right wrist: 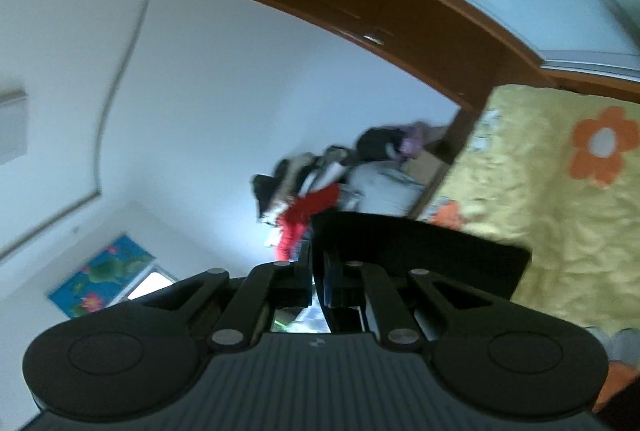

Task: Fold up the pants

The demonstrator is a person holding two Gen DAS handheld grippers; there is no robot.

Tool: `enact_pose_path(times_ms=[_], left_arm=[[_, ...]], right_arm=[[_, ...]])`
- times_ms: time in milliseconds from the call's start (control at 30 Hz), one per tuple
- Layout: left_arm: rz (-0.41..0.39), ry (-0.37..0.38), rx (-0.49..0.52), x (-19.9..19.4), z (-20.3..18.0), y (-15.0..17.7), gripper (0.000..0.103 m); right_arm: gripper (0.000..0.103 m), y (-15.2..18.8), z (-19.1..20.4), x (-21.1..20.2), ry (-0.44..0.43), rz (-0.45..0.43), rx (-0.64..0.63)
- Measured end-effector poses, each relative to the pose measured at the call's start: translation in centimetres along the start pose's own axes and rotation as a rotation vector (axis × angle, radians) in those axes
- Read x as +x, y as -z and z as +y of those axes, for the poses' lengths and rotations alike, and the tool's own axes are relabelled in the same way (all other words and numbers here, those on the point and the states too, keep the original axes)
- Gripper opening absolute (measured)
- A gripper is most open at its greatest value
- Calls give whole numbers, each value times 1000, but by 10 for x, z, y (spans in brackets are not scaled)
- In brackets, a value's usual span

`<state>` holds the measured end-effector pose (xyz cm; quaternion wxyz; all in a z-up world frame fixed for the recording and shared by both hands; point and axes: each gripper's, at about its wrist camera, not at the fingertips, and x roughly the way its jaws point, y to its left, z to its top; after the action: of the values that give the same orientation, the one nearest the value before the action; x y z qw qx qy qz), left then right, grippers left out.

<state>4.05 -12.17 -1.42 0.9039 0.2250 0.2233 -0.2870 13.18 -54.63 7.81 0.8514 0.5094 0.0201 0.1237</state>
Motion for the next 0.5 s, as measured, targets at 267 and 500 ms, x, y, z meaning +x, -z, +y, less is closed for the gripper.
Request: enact_pose_path(times_ms=[267,500], left_arm=[[55,56,-105,24,15,0,43],[-48,23,-314,9,62,-17,9]], right_arm=[[6,-3,12,-4,-21,-12,10],[6,-13,15,-3,15,-27,-20]])
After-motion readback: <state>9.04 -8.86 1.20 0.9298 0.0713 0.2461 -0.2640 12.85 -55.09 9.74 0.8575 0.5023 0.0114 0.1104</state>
